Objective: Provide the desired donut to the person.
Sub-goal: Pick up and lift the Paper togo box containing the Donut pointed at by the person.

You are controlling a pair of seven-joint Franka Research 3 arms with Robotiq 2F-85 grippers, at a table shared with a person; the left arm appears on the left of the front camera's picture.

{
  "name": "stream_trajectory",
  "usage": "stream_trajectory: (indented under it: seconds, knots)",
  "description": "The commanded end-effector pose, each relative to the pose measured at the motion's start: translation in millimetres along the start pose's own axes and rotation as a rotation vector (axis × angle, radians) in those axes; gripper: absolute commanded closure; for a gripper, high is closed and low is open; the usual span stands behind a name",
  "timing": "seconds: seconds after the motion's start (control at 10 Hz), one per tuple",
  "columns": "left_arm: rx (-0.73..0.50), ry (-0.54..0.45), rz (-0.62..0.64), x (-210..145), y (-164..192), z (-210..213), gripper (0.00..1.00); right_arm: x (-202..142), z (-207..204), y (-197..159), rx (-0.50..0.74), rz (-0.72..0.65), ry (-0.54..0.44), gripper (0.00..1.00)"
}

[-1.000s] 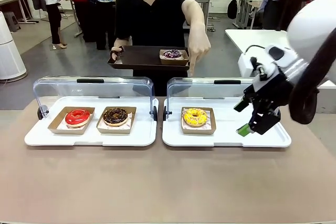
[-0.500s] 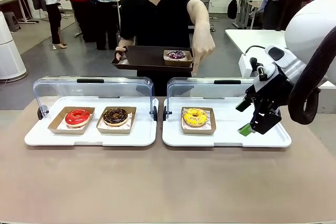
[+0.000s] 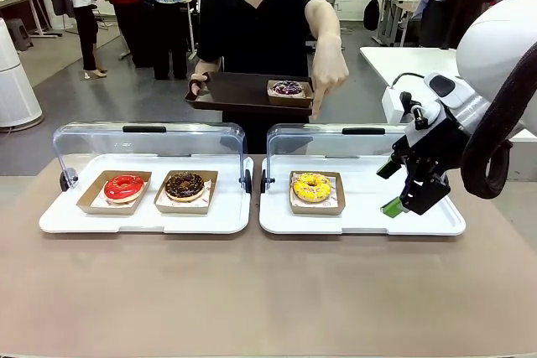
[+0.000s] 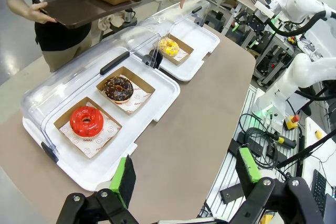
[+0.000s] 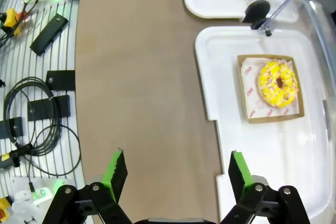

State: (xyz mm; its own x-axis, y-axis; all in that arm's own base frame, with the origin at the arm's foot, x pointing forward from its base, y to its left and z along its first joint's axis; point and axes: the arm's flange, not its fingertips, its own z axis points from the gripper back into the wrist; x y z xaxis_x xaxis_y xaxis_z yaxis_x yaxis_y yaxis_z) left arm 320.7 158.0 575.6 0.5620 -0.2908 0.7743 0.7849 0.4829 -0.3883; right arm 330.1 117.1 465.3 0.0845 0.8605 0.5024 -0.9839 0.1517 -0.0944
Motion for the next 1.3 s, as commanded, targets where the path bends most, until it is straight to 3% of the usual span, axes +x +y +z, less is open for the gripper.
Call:
stream_trajectory:
  seconds: [0.0,0.3,0.5,1.0,1.2]
  knots:
    - [-0.006,-0.011,-0.023,-2,0,1,0.00,18,6,-2,0.029,-0.022,0.070,0.00]
    - [-0.006,-0.011,-0.023,-2,0,1,0.00,70,20,-47,0.162,-0.047,0.229,0.00]
    - [-0.006,-0.011,-0.023,-2,0,1,0.00,98,2,-71,0.164,-0.079,0.302,0.00]
    - [-0.006,-0.011,-0.023,-2,0,1,0.00,116,-57,-89,0.045,-0.011,0.359,0.00]
    - [-0.006,-0.011,-0.023,-2,0,1,0.00,116,-44,-89,0.117,-0.017,0.305,0.00]
